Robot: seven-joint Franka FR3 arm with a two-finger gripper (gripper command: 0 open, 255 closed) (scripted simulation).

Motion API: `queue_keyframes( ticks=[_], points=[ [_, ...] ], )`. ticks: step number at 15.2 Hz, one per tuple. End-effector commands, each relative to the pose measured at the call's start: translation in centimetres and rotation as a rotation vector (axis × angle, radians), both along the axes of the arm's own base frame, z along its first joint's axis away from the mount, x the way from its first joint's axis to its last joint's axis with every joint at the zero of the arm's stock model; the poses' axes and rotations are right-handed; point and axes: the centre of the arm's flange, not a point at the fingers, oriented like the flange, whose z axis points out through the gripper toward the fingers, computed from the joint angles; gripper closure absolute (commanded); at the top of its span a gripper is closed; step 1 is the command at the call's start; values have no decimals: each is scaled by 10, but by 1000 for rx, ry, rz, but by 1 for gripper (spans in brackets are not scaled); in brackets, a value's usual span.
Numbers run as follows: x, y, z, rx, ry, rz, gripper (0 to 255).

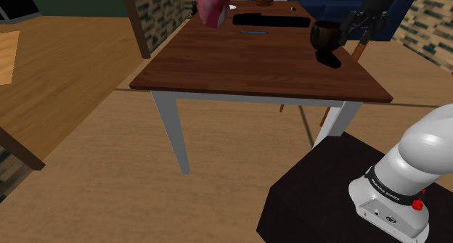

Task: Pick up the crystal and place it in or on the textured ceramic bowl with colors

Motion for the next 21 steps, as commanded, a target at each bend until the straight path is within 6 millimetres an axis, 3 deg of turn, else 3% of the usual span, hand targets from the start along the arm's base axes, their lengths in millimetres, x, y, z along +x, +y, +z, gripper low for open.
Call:
queue_keyframes(
  ticks=[1,8,16,21],
  points=[
    [-8,-30,-5,27,-42,-61,0],
    [-42,-128,-27,123,-183,-266,0],
    [-31,-128,-66,127,-190,-276,0],
    [-31,-128,-66,127,-190,-276,0]
  ],
)
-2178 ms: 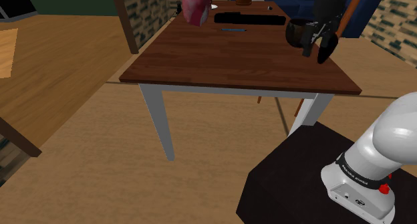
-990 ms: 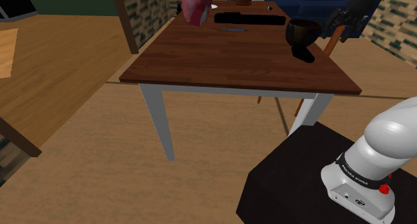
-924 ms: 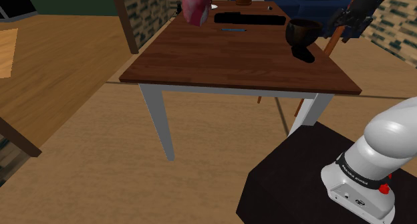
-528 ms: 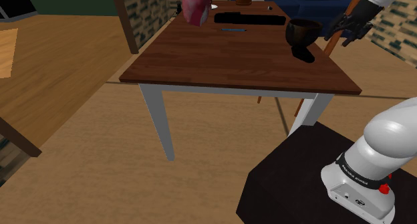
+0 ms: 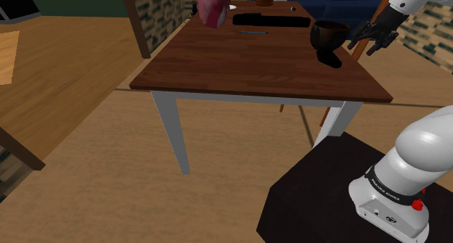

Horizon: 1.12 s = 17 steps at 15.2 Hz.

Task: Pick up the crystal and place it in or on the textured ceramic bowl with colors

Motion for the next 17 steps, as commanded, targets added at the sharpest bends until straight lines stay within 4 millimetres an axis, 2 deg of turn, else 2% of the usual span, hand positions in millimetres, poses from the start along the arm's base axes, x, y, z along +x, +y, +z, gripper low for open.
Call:
queue_keyframes(
  ticks=[1,3,4,13,14,17],
  points=[
    [0,0,0,0,0,0,0],
    [0,0,0,0,0,0,0],
    [0,0,0,0,0,0,255],
    [0,0,0,0,0,0,255],
    [0,0,0,0,0,0,0],
    [41,-6,-10,-24,8,130,0]
  ],
)
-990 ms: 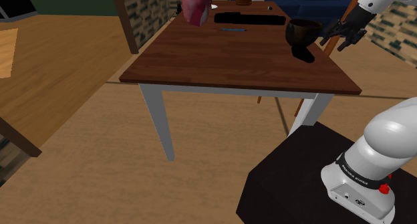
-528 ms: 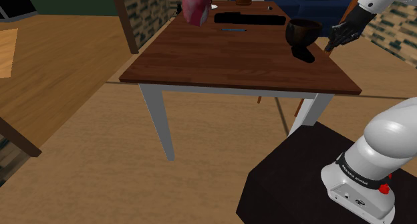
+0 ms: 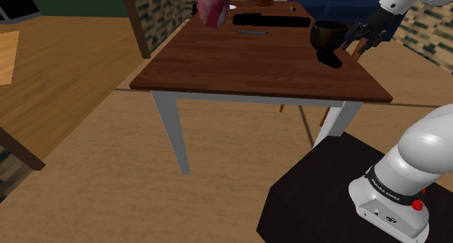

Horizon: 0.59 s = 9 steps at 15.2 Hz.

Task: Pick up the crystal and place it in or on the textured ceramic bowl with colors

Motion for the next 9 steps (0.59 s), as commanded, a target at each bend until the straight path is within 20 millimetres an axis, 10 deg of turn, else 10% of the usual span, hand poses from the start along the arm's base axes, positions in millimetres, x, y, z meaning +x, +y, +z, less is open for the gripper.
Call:
queue_keyframes(
  ticks=[1,4,9],
  points=[
    [28,-2,-9,-17,6,85,0],
    [67,-1,-18,-40,13,207,0],
    [74,2,-43,-40,13,207,0]
  ],
)
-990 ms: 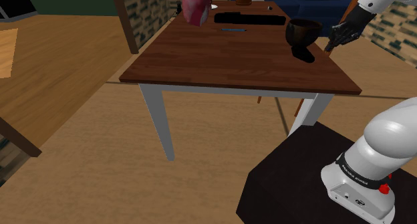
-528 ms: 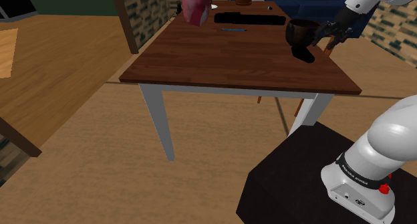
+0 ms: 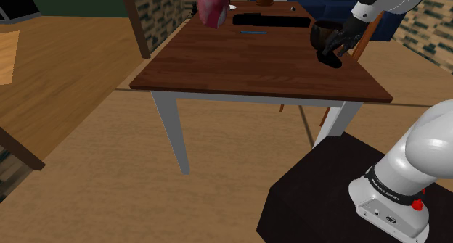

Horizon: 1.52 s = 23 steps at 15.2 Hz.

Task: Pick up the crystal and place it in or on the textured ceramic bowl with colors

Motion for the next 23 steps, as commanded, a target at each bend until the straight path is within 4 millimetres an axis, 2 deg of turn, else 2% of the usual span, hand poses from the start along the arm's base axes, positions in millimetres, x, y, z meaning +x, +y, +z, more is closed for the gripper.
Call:
queue_keyframes(
  ticks=[1,3,10,11,20,23],
  points=[
    [2,1,-10,0,0,1,0],
    [4,2,-18,0,0,1,0],
    [4,2,-18,0,0,1,0],
    [4,2,-18,0,0,1,255],
    [4,2,-18,0,0,1,255],
    [4,2,-2,0,0,1,255]
  ],
)
